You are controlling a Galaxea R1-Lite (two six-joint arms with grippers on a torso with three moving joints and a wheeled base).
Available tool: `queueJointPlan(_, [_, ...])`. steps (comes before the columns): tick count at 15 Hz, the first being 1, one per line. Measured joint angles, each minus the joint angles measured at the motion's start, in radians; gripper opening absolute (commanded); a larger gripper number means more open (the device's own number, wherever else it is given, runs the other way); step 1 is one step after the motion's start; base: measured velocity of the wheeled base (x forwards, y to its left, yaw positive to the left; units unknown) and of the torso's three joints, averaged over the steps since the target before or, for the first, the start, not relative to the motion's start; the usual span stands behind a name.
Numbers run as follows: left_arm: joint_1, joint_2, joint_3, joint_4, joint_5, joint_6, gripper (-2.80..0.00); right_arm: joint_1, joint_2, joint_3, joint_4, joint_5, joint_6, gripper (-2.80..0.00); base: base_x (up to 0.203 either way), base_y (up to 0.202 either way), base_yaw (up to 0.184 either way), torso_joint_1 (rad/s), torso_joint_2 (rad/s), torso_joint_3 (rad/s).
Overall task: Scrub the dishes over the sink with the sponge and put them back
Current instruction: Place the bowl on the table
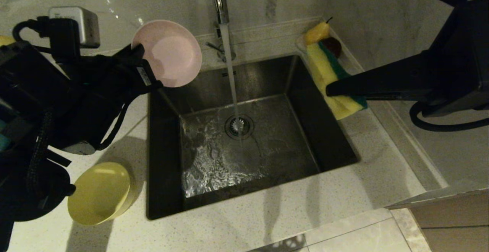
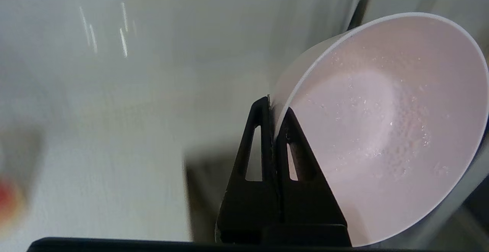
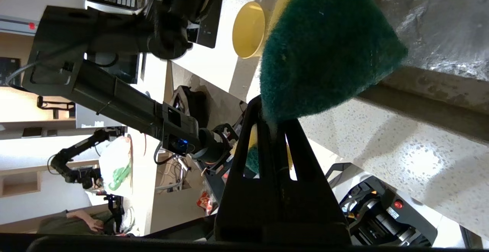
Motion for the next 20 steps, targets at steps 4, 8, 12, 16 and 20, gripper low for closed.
queueJointPlan(4, [0.124, -0.028, -0.229, 0.591, -0.018, -0.374, -2.80, -0.031, 0.000, 0.005, 0.001, 0.000, -0.001, -2.80, 0.000, 0.000, 0.000, 0.000, 0.00, 0.000])
queueJointPlan(8, [0.289, -0.077, -0.501, 1.196, -0.068, -0.705, -2.80, -0.056, 0.009, 0.015, 0.001, 0.000, -0.001, -2.80, 0.000, 0.000, 0.000, 0.000, 0.00, 0.000])
queueJointPlan(12, [0.489, -0.095, -0.645, 1.575, -0.120, -0.811, -2.80, -0.063, 0.006, 0.038, 0.001, 0.001, -0.001, -2.80, 0.000, 0.000, 0.000, 0.000, 0.00, 0.000])
queueJointPlan(16, [0.648, -0.037, -0.650, 1.593, -0.180, -0.875, -2.80, -0.065, 0.010, 0.042, -0.001, 0.001, 0.000, -2.80, 0.000, 0.000, 0.000, 0.000, 0.00, 0.000])
queueJointPlan(20, [0.718, 0.093, -0.646, 1.574, -0.195, -0.972, -2.80, -0.066, 0.010, 0.044, -0.001, 0.001, 0.000, -2.80, 0.000, 0.000, 0.000, 0.000, 0.00, 0.000])
